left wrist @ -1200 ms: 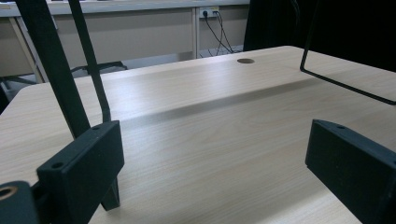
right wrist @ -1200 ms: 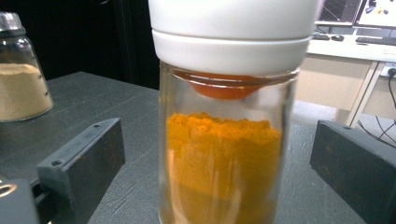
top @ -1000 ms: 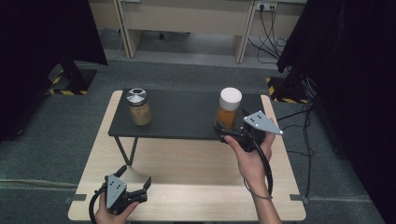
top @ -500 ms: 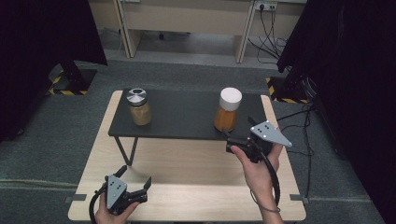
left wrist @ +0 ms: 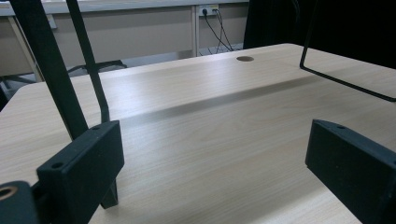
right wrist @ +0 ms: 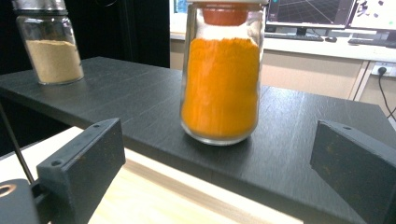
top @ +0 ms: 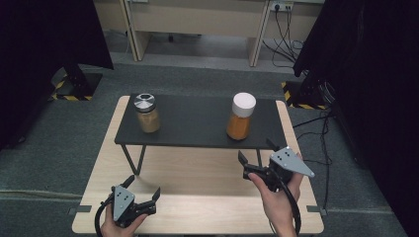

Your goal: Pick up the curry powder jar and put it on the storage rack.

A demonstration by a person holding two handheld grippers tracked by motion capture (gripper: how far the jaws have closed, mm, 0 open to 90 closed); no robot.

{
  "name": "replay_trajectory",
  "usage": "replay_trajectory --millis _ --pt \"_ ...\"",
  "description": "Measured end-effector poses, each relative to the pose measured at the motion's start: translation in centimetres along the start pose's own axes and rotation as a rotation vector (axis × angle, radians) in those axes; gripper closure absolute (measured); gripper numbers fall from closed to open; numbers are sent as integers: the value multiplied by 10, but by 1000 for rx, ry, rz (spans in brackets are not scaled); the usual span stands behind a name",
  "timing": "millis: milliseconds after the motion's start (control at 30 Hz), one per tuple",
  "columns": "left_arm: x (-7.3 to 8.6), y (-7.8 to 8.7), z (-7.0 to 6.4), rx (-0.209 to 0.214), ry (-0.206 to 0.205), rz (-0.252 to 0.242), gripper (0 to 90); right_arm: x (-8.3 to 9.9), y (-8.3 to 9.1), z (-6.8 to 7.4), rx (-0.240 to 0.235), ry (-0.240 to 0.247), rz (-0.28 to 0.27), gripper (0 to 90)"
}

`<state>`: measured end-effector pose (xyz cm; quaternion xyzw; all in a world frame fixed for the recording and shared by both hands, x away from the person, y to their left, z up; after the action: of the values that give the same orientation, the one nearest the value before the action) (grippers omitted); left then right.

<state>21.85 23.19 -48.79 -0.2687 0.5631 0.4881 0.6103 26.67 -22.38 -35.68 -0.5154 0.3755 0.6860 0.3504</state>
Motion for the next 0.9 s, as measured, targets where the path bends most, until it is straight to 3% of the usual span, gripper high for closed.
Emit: replay_trajectory --millis 367,600,900 --pt "1 -1 0 0 1 4 38 25 18 3 23 15 -7 33" --pt "2 -1 0 1 1 8 38 53 25 3 13 -24 18 34" --pt "2 0 1 -2 0 10 38 77 33 1 24 -36 32 34"
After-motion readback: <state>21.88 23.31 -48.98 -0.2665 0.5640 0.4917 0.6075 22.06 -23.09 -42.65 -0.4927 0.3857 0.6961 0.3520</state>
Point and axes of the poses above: each handheld gripper's, and its own axes: y roughly backward along the jaws, x roughly out of its underside, z roughly to its left, the point moved 8 cm from there along -y, roughly forward along the jaws, and after that the axes turned 12 degrees about -y, right-handed, at the moved point
